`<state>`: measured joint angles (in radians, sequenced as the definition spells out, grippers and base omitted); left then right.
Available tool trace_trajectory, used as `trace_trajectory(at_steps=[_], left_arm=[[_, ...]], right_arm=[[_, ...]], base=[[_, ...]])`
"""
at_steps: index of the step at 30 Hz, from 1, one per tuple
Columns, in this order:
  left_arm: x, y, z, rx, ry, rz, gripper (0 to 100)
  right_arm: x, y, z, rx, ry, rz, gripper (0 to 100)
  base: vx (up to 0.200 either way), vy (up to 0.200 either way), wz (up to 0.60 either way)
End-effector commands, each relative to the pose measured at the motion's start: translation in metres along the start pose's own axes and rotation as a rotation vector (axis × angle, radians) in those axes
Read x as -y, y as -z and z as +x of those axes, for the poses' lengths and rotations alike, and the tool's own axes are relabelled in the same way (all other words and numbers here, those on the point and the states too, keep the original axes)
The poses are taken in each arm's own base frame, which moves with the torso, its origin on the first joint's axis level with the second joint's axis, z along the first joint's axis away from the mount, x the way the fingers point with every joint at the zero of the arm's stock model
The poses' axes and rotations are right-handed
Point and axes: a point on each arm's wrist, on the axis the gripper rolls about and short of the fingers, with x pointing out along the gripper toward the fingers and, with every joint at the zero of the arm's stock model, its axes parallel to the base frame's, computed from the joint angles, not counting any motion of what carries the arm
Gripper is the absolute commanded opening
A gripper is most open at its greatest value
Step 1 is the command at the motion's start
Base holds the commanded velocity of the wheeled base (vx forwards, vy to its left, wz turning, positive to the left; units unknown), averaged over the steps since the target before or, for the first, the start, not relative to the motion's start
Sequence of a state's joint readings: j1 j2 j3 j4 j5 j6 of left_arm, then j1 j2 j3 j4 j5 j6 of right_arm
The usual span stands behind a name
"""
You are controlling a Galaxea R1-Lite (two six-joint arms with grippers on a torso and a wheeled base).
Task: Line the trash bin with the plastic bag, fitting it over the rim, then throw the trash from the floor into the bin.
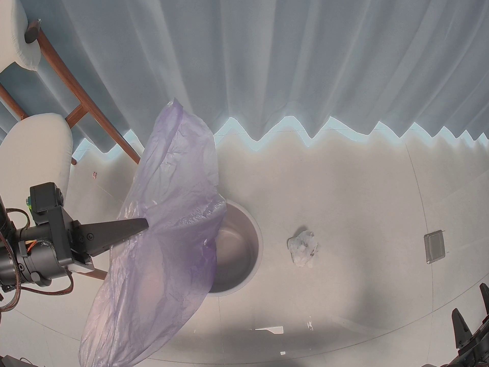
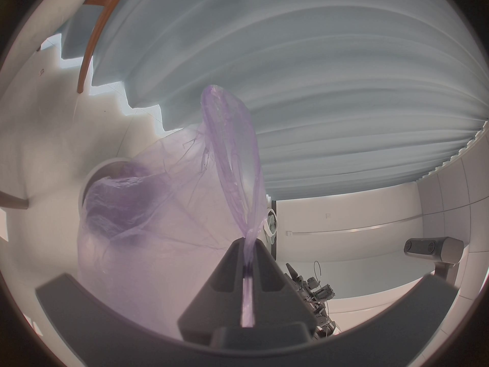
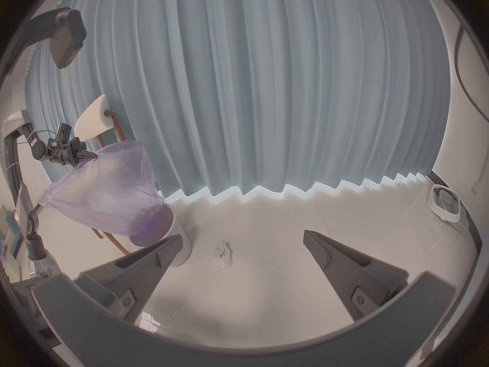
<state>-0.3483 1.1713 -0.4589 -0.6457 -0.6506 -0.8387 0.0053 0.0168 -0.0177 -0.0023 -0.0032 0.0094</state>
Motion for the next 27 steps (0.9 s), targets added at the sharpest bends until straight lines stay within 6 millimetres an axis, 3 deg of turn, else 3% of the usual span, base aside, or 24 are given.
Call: trace_trajectory(at_steps=[1, 12, 21, 27], left_arm=[[-0.003, 0.001, 0.002, -0.007, -0.008, -0.008, 0], [-0.021, -0.001, 0.019, -0.052, -0.057, 0.042, 0], [-0.024, -0.012, 0.033, -0.049, -0.057, 0.064, 0], [-0.04, -0.015, 0.048, -0.056, -0.092, 0.133, 0]], right_arm=[[0.0, 0.005, 0.0, 0.0, -0.001, 0.0, 100], [0.0, 0.005, 0.0, 0.0, 0.001, 0.006, 100], [0.0, 0.005, 0.0, 0.0, 0.001, 0.008, 100], [0.0, 0.005, 0.0, 0.0, 0.001, 0.009, 100]], base=[[0.0, 0.0, 0.0], [0.0, 0.0, 0.0], [0.0, 0.0, 0.0], [0.0, 0.0, 0.0]])
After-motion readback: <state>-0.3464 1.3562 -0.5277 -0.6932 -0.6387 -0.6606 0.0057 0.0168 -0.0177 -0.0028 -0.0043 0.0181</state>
